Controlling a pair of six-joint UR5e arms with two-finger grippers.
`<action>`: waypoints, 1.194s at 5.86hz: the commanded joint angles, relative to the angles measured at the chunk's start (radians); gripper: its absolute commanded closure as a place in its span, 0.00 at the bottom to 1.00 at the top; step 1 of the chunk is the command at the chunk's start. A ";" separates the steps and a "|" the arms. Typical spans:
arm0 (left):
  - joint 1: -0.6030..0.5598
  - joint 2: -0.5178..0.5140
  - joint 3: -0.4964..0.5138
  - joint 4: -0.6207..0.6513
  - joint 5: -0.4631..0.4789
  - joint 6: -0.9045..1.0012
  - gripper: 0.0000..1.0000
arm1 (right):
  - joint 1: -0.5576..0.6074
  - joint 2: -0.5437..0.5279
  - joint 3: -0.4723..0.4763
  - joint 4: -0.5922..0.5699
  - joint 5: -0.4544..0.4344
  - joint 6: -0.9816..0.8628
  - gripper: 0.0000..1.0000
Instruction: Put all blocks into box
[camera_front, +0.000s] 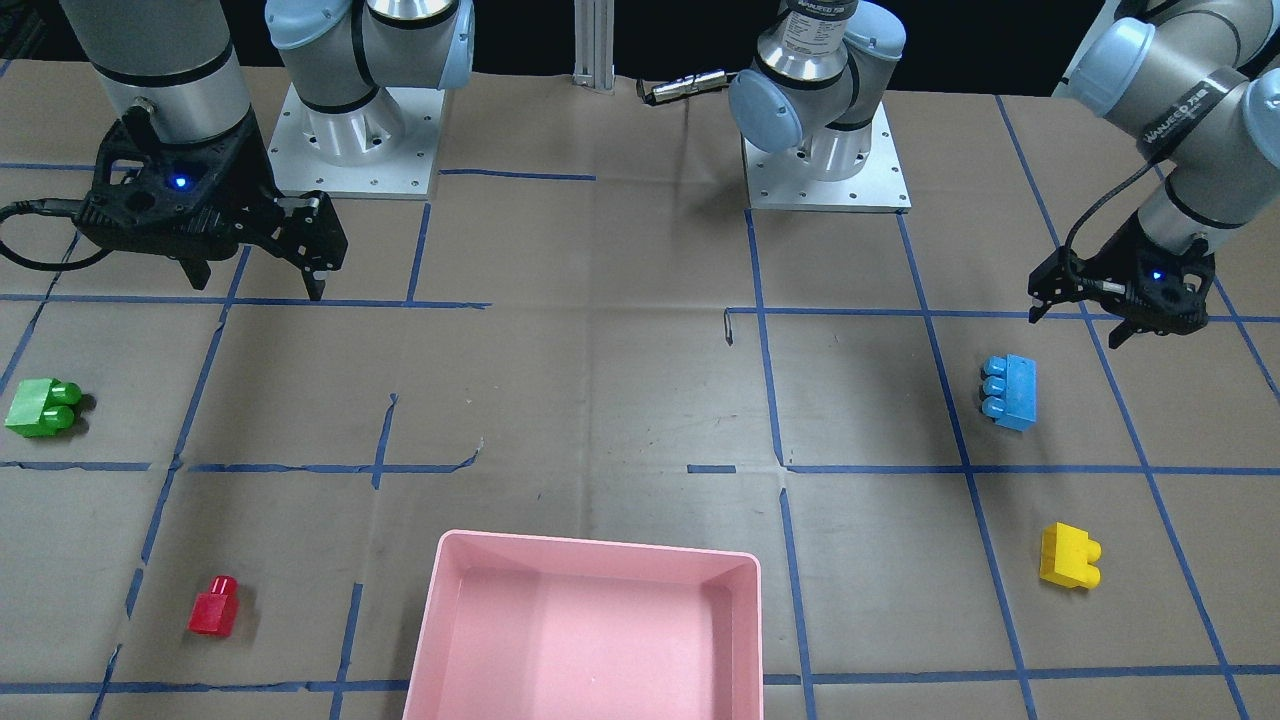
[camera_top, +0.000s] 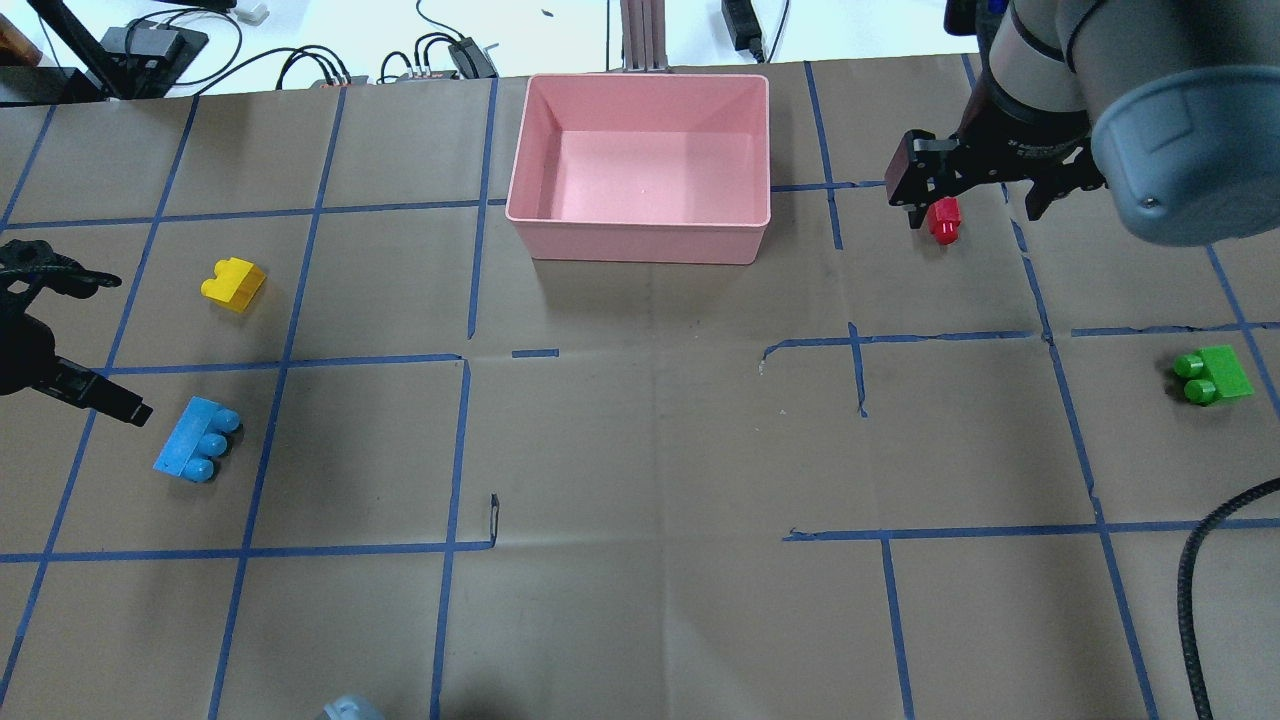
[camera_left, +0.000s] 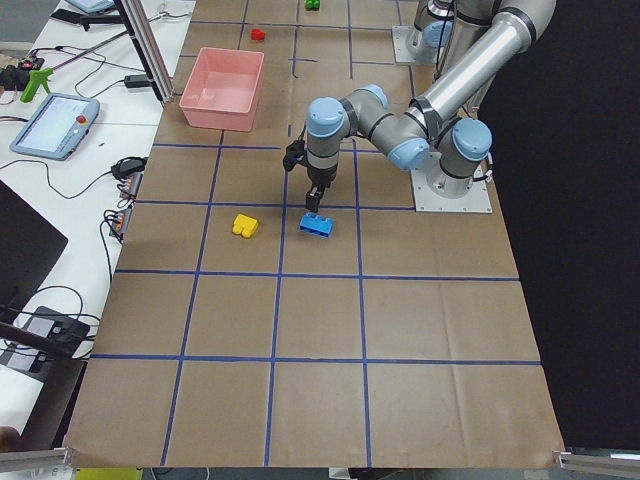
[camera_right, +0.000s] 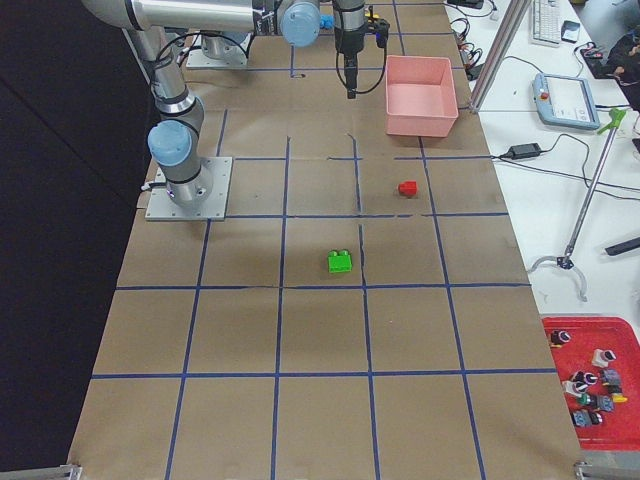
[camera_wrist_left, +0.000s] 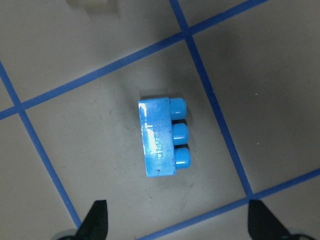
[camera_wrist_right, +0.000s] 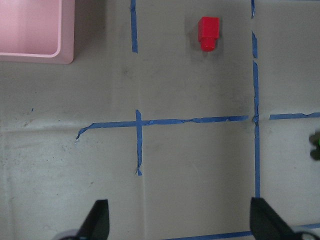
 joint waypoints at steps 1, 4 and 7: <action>-0.003 -0.088 -0.034 0.133 -0.029 -0.007 0.01 | -0.041 0.001 -0.002 -0.016 0.005 -0.117 0.00; -0.005 -0.190 -0.118 0.338 -0.050 -0.007 0.01 | -0.327 -0.085 0.012 0.002 0.184 -0.418 0.00; -0.003 -0.264 -0.138 0.424 -0.049 -0.007 0.01 | -0.571 -0.070 0.024 0.075 0.183 -0.790 0.00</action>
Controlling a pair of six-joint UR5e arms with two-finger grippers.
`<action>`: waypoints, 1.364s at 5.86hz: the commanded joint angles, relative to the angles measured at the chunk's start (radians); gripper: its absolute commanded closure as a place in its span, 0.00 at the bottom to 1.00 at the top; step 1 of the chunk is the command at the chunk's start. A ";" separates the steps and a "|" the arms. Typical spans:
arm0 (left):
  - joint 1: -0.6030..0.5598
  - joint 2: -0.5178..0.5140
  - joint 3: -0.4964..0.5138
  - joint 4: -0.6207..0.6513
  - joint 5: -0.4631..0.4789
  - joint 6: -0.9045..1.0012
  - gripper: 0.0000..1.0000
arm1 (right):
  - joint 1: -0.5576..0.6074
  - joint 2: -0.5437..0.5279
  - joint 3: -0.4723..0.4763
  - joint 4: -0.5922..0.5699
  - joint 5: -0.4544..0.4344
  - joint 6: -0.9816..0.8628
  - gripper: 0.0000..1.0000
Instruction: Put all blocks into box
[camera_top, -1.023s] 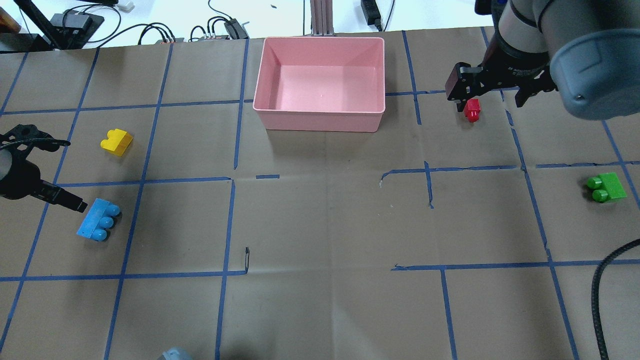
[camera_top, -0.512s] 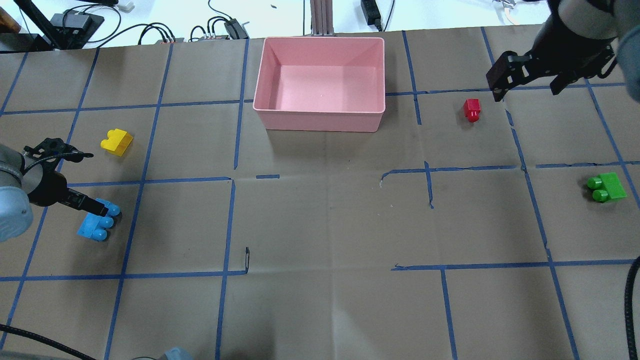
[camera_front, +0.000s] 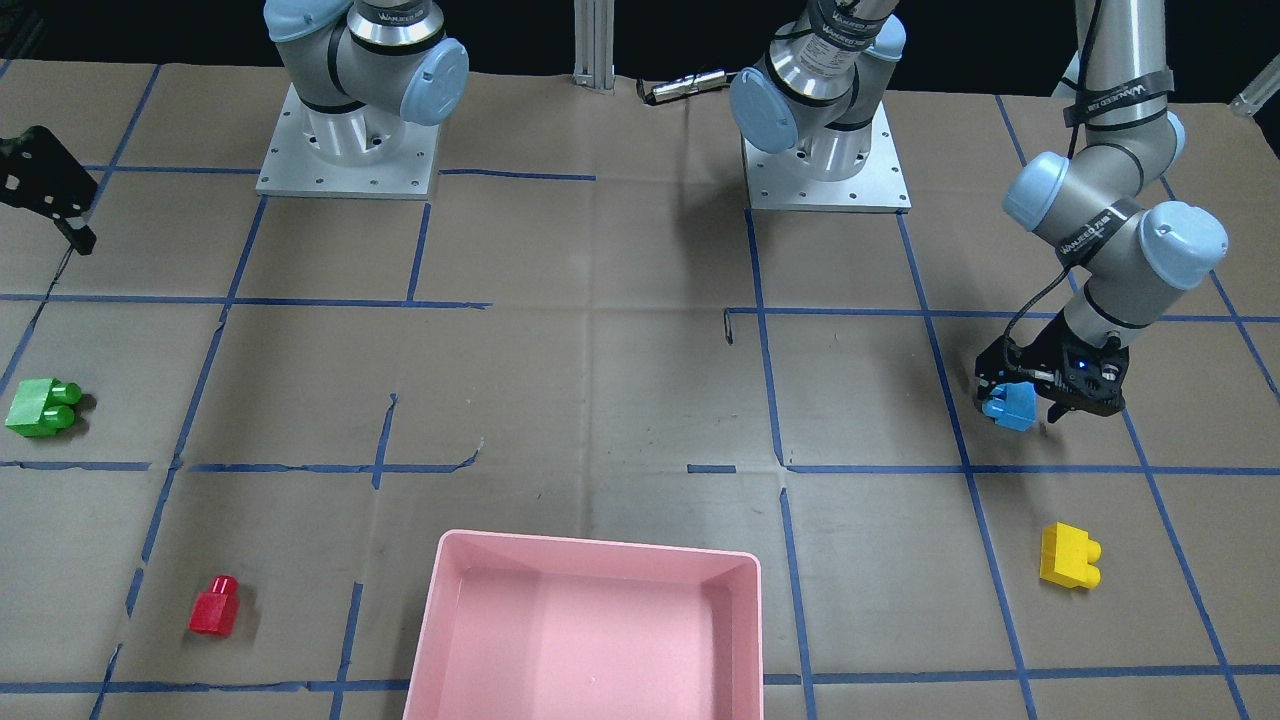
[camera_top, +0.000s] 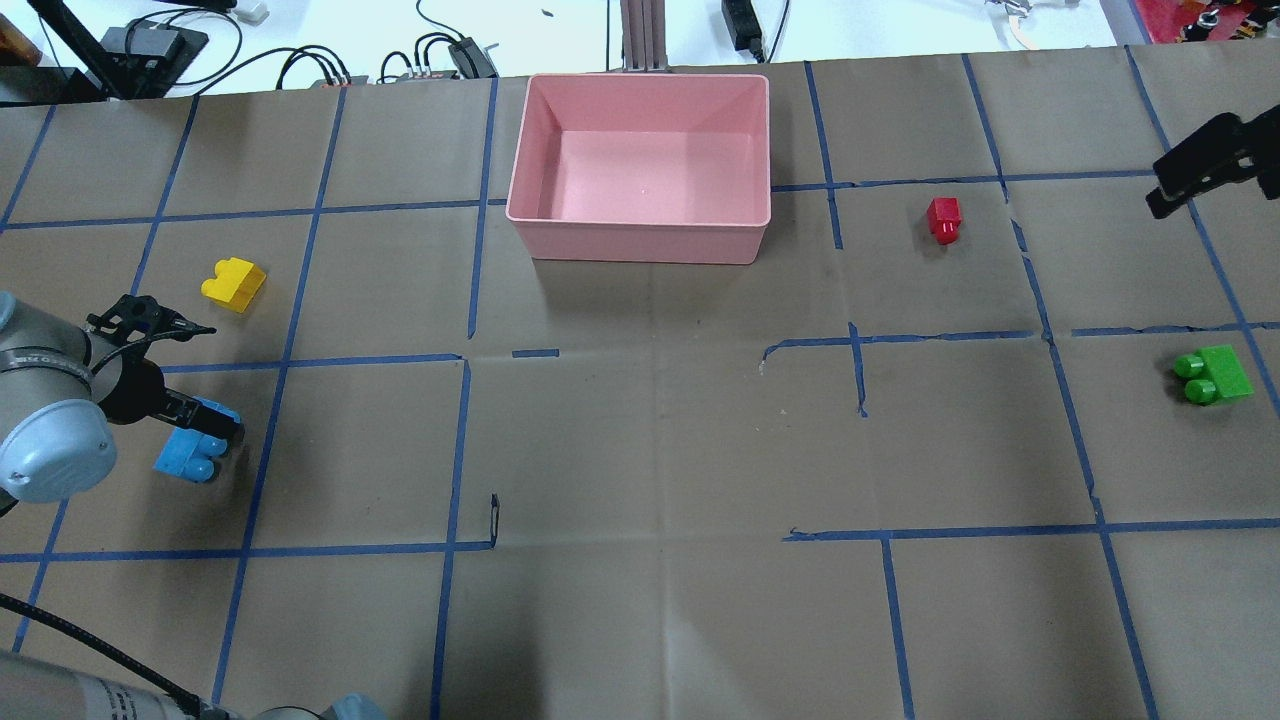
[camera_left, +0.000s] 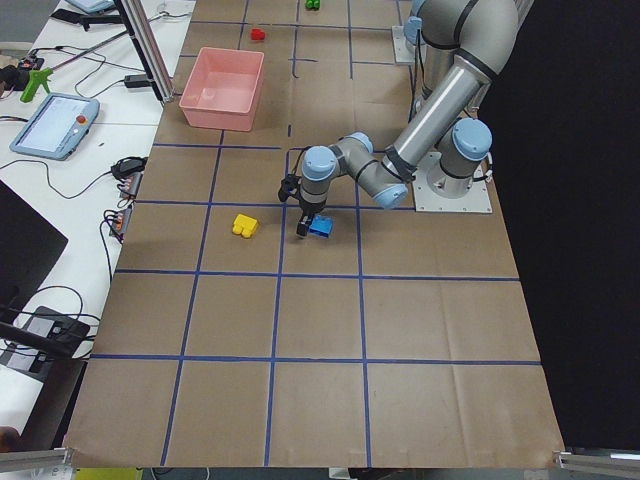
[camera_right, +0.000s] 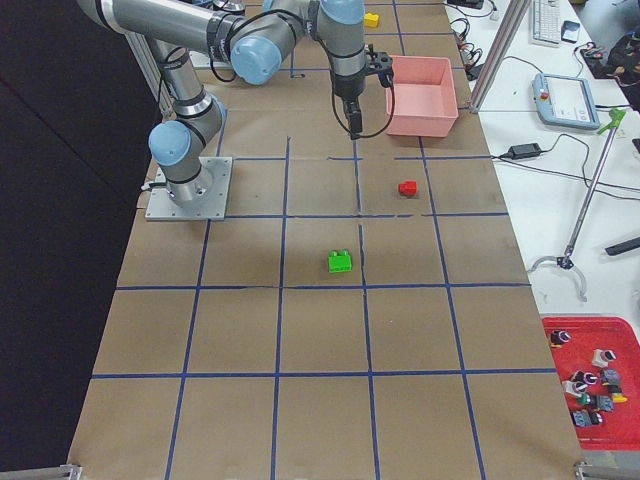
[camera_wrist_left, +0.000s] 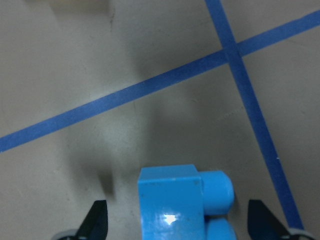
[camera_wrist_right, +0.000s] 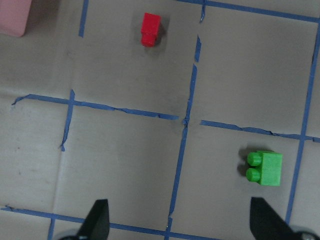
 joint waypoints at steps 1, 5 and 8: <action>0.004 -0.012 -0.023 0.017 0.009 0.000 0.01 | -0.159 0.038 0.023 -0.031 0.009 -0.142 0.00; 0.007 0.009 -0.030 0.013 0.010 0.007 0.24 | -0.262 0.275 0.176 -0.449 0.003 -0.268 0.00; 0.007 0.023 -0.025 0.013 0.038 0.004 0.73 | -0.296 0.421 0.165 -0.506 -0.006 -0.252 0.00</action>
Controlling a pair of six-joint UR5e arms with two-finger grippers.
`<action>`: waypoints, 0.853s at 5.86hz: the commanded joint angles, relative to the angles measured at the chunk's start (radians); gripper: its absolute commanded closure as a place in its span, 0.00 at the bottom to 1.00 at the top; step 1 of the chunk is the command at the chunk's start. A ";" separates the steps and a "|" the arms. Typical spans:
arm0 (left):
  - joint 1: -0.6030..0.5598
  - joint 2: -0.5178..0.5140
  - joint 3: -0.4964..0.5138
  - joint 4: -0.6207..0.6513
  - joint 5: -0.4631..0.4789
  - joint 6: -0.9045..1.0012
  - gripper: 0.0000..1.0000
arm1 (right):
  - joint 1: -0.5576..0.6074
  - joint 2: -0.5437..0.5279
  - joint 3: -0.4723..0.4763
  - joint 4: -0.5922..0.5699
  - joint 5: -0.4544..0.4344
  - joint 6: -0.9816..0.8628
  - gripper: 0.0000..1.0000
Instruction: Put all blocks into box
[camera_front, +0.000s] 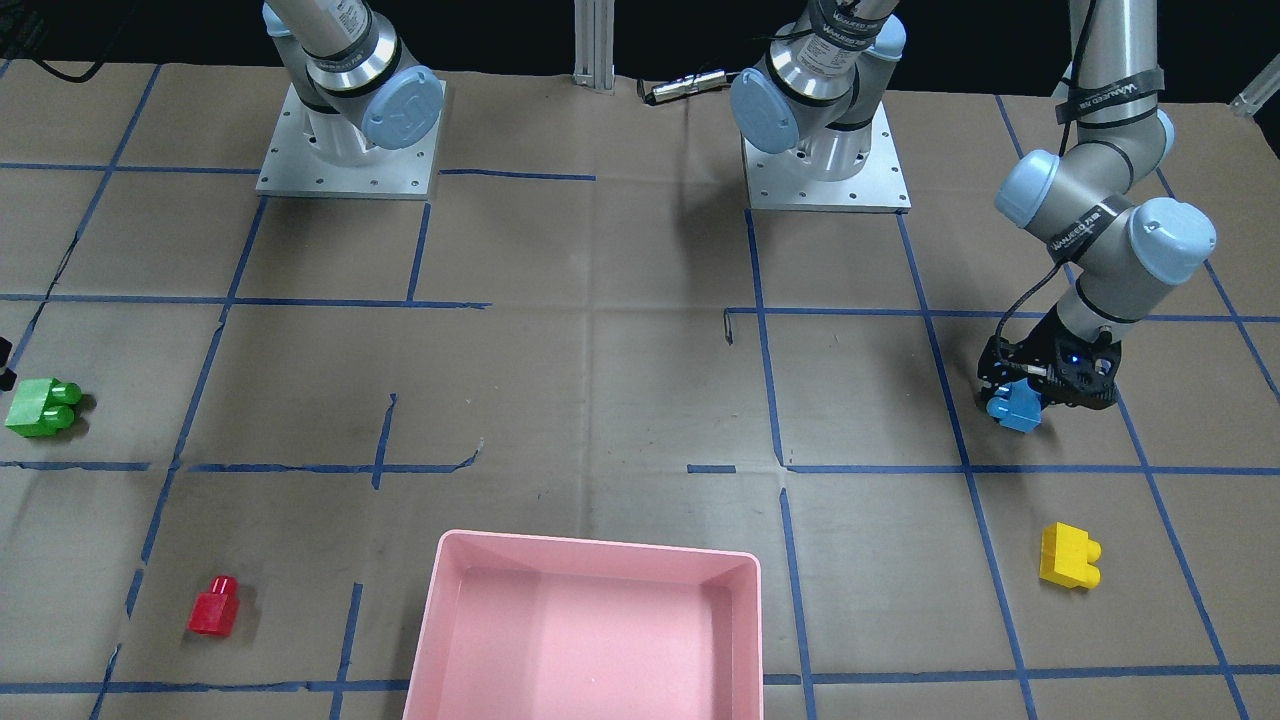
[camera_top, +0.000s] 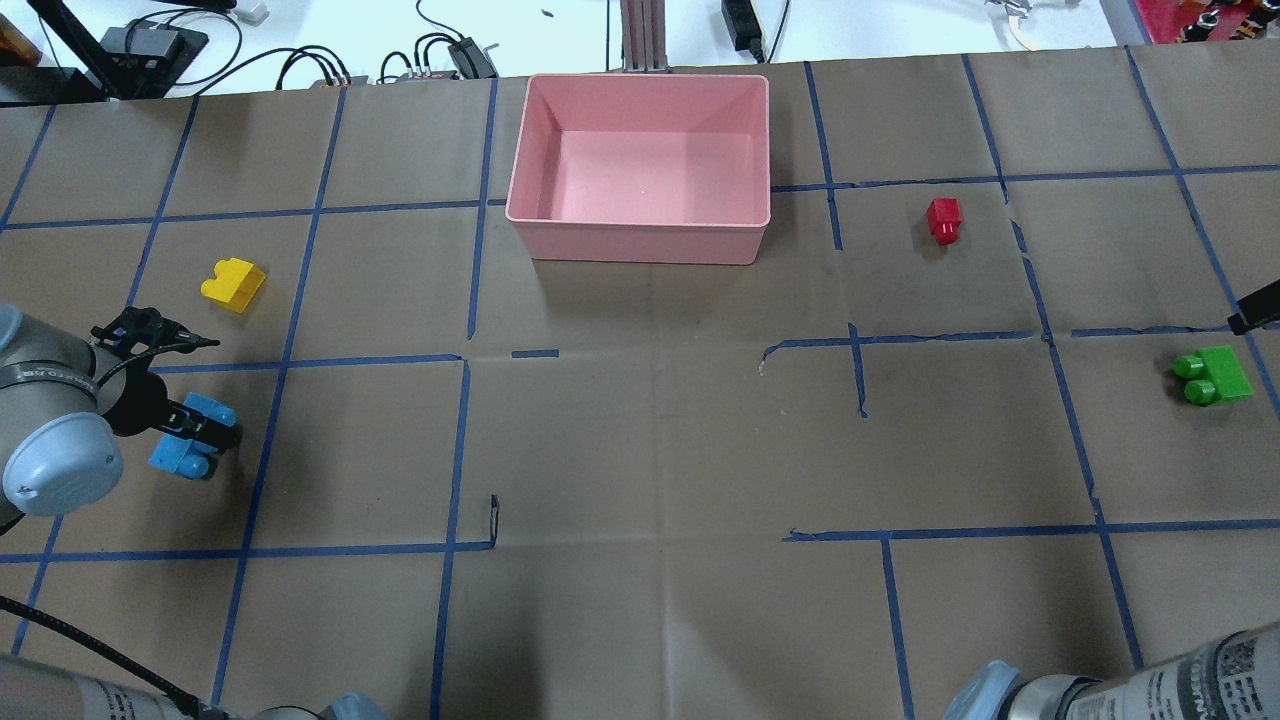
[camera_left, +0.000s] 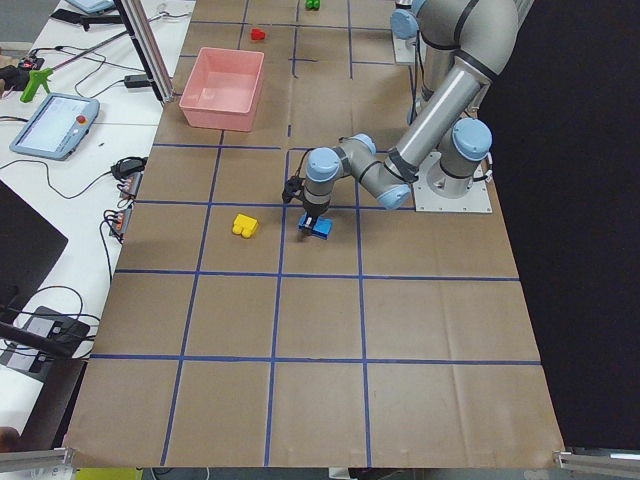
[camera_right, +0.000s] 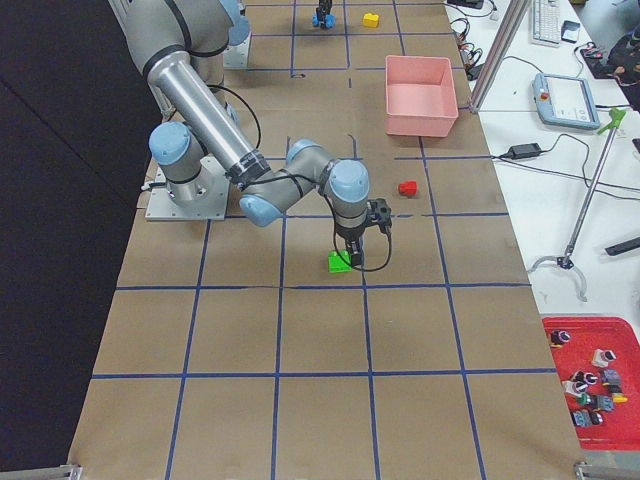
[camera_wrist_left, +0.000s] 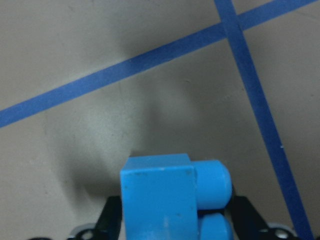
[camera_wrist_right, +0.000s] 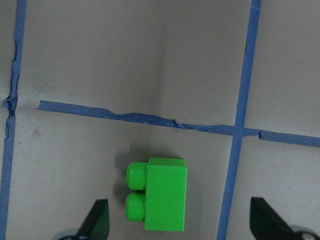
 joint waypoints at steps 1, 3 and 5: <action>-0.001 0.008 0.007 0.002 0.084 0.000 0.89 | -0.003 0.021 0.011 -0.011 -0.004 0.041 0.00; -0.012 0.040 0.102 -0.018 0.087 -0.020 0.90 | 0.009 0.018 0.078 -0.061 -0.009 0.144 0.00; -0.122 0.034 0.313 -0.263 0.079 -0.217 0.90 | 0.017 0.023 0.121 -0.115 -0.012 0.135 0.00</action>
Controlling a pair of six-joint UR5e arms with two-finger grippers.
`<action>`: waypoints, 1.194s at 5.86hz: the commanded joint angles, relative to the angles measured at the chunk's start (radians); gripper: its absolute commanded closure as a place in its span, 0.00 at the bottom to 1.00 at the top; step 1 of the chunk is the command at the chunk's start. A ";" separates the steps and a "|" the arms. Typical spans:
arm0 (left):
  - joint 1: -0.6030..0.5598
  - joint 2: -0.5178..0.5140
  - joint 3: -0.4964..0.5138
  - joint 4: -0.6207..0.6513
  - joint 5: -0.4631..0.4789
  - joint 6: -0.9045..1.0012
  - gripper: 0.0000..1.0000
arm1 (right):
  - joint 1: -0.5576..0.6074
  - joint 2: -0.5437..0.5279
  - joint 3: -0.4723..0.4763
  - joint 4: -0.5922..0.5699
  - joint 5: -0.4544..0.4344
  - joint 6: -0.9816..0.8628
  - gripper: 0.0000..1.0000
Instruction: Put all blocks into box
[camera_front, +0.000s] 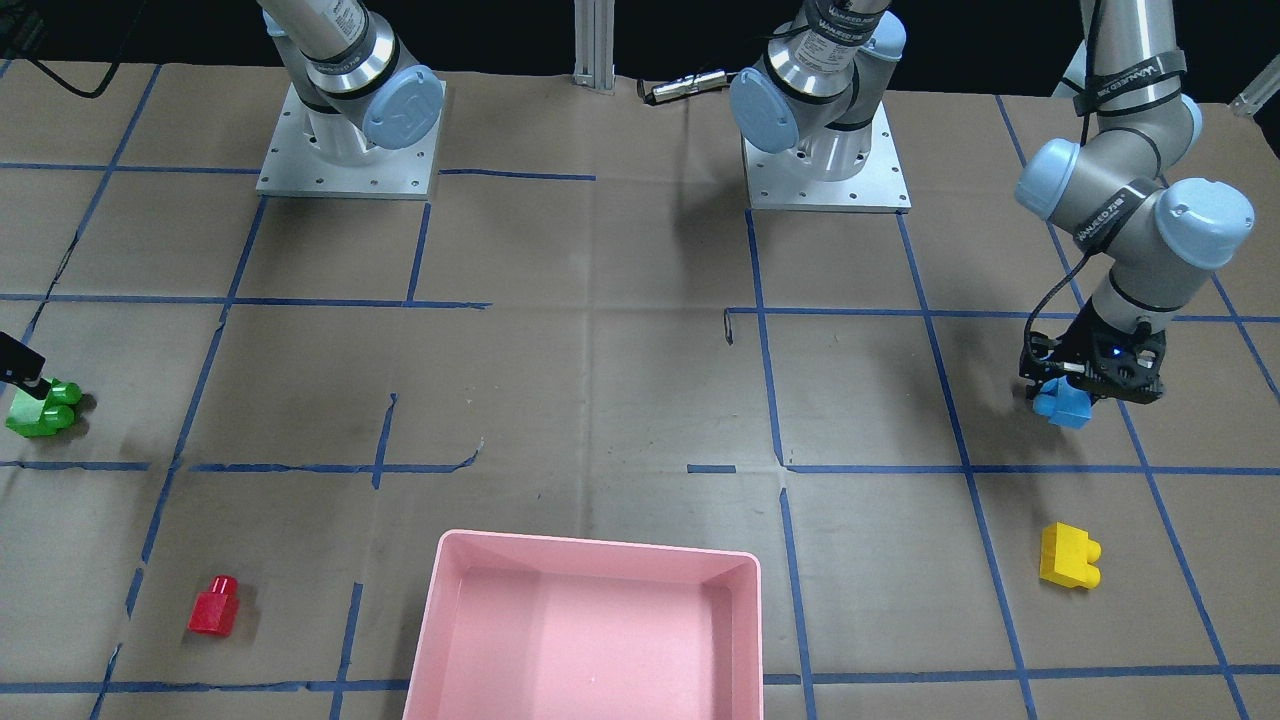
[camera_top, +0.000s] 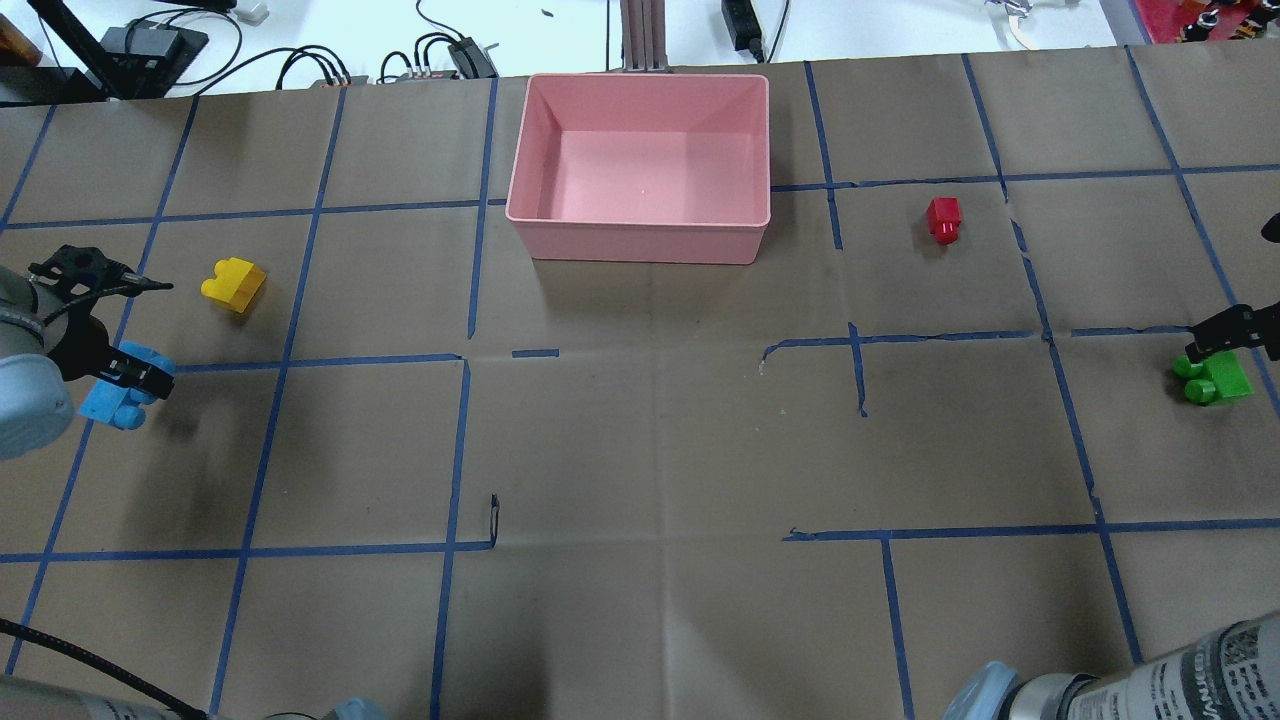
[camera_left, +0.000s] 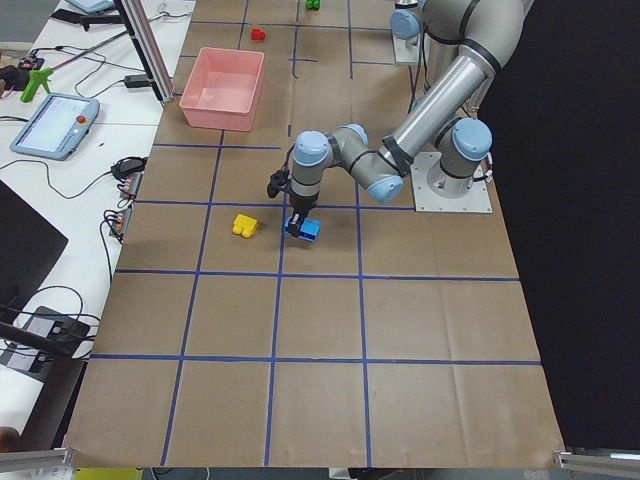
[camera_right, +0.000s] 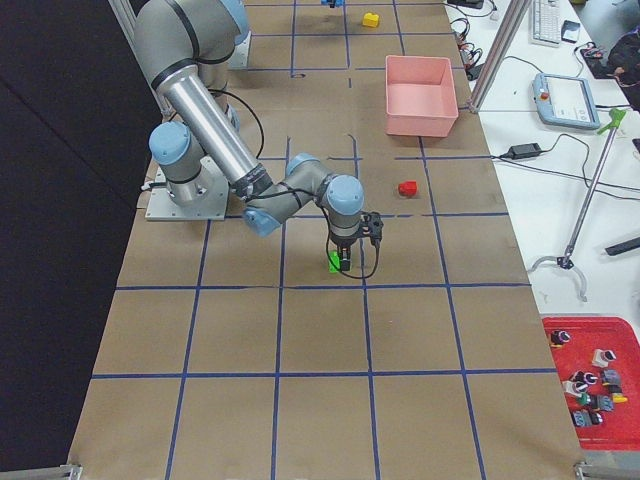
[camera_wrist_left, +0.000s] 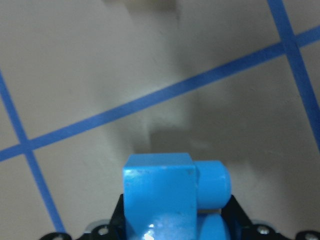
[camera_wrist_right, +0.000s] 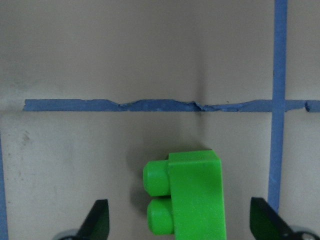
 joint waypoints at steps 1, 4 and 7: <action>-0.168 -0.025 0.266 -0.296 -0.003 -0.318 0.90 | 0.003 0.010 0.021 -0.032 -0.002 -0.007 0.00; -0.493 -0.227 0.685 -0.468 -0.096 -0.832 0.88 | 0.003 0.054 0.012 -0.072 -0.021 -0.035 0.00; -0.720 -0.489 1.033 -0.463 -0.196 -1.094 0.88 | 0.003 0.067 0.016 -0.070 -0.025 -0.036 0.00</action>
